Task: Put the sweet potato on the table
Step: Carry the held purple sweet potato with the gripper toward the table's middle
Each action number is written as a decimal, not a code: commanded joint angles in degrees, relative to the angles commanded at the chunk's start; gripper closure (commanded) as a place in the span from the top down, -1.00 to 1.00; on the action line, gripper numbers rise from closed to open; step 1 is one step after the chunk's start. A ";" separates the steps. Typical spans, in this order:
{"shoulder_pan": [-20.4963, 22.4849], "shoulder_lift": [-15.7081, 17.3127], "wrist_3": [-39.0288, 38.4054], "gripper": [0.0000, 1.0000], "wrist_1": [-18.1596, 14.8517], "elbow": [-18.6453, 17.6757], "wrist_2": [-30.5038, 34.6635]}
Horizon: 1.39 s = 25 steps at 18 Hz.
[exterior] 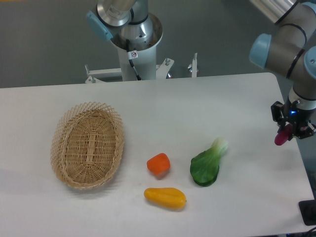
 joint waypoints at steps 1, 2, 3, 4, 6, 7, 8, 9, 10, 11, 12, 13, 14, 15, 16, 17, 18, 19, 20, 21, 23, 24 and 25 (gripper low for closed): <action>0.00 0.00 0.00 -0.57 0.00 -0.09 0.00; 0.00 0.00 0.00 -0.57 0.00 -0.09 0.00; 0.00 0.00 0.00 -0.56 0.00 -0.17 0.00; 0.00 0.09 0.00 -0.56 0.00 -0.18 0.00; -0.09 0.09 0.00 -0.55 0.00 -0.35 0.09; -0.09 0.09 0.00 -0.56 0.00 -0.44 0.09; -0.09 0.17 0.00 -0.56 -0.09 -0.61 0.09; 0.00 0.35 0.00 -0.56 -0.09 -1.22 0.00; 0.00 0.96 0.00 -0.55 0.00 -2.54 0.09; -0.09 1.75 0.00 -0.55 0.09 -4.38 0.00; -0.09 2.89 0.00 -0.55 0.44 -6.31 0.00; -0.09 4.03 0.09 -0.56 0.70 -8.33 0.00; -0.17 5.09 0.35 -0.56 0.96 -10.00 0.00; -0.18 6.32 1.57 -0.56 1.05 -11.76 0.00; -0.52 7.81 2.63 -0.56 1.14 -14.21 -0.09; -0.70 9.39 3.25 -0.56 1.32 -17.46 -0.26; -1.23 10.88 3.43 -0.56 1.32 -20.45 -0.26; -2.27 12.29 3.43 -0.55 1.49 -23.09 -0.26; -3.16 13.87 3.43 -0.54 1.84 -25.73 -0.26; -3.95 15.37 3.34 -0.51 2.63 -28.28 -0.35; -5.62 17.92 3.17 -0.48 3.60 -33.02 -0.44; -6.06 19.06 3.16 -0.48 3.60 -35.13 -0.53; -6.50 19.86 2.90 -0.48 3.60 -36.64 -0.61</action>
